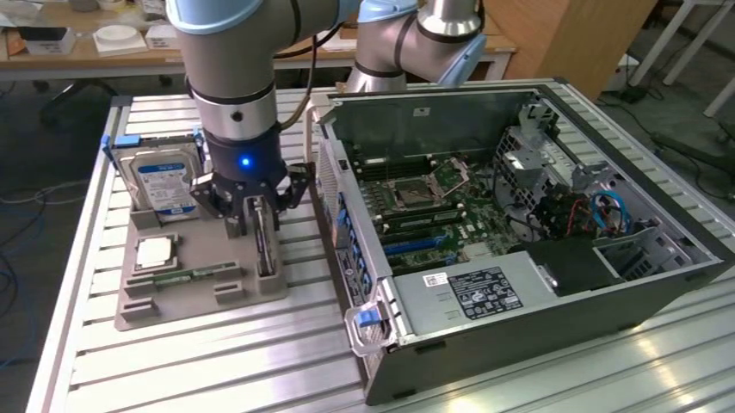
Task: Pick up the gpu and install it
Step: 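Pick up the gpu and move the gpu toward the slot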
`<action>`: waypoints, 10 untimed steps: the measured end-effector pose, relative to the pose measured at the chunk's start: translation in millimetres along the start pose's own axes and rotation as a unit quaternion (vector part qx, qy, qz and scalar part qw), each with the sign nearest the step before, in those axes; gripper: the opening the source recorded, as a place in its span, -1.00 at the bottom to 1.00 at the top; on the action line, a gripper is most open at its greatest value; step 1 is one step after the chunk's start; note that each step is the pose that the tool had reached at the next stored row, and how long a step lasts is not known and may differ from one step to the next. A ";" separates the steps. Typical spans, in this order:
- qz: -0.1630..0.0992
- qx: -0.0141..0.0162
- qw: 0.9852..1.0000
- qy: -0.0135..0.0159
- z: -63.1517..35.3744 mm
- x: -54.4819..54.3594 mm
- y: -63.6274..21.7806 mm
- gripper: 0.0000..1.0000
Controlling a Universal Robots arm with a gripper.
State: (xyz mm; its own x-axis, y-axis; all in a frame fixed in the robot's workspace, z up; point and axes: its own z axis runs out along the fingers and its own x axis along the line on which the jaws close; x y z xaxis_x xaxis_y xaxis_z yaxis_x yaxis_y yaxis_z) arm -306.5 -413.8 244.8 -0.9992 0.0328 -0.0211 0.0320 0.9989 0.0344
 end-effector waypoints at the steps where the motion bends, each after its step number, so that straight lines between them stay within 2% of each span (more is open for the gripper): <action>1: 0.000 0.000 1.000 0.000 1.0 0.0 0.2 -0.03; 5: 0.000 0.000 1.000 0.000 8.0 0.2 0.1 -0.03; 10: 0.000 0.000 1.000 0.000 8.4 0.2 0.1 -0.03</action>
State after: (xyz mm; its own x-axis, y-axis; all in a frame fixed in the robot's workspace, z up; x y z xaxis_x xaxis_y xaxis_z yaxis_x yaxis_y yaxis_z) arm -306.5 -413.4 236.4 -0.9992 0.0328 -0.0210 0.0321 0.9989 0.0342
